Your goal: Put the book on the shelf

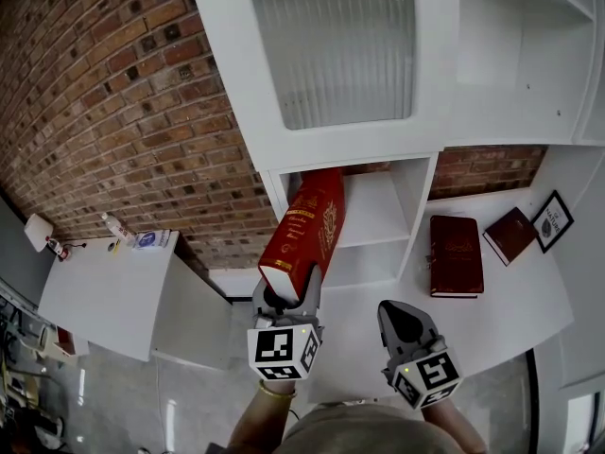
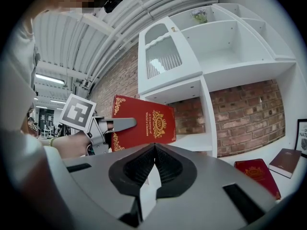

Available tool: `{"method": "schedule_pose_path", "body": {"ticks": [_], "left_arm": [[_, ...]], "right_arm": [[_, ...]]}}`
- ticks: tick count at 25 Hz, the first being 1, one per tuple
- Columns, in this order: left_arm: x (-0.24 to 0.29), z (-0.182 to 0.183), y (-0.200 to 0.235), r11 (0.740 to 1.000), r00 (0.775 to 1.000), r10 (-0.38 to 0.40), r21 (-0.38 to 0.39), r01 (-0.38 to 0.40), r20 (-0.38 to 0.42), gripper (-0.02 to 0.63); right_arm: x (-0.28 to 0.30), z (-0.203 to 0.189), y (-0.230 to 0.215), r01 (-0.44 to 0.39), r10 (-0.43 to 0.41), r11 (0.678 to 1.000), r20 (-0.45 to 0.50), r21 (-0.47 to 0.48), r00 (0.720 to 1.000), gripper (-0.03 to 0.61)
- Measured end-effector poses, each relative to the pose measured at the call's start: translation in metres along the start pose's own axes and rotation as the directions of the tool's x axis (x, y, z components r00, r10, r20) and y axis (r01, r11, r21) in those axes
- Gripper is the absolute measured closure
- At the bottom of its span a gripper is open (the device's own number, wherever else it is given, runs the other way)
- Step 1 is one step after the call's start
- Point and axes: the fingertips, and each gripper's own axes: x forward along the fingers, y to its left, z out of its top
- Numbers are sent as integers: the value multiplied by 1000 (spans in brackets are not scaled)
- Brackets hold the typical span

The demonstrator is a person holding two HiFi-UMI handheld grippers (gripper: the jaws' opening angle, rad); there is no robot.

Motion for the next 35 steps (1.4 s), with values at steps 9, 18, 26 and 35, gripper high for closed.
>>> {"method": "schedule_pose_path", "body": {"ticks": [9,18,26,35], "left_arm": [[20,-7,0,1000,999,-16,0,16,-35,377],[36,-13,-2,1000,998,-22,1,22,-56,377],[50,-17,-4,1000,997,-19,0,19,-72,377],[70,-23,-6,1000,994,-30,-2,30,-102,377]], "right_arm": [[1,0,-1,9,-9,1000,-4,-8,1000,572],[0,-1,-2,11,-11,1000,12,-13,1000,572],[1,1,-3,6,-5,1000,42,-19,999,572],[4,3,-3,5,-4,1000,34,-20,999,572]]}}
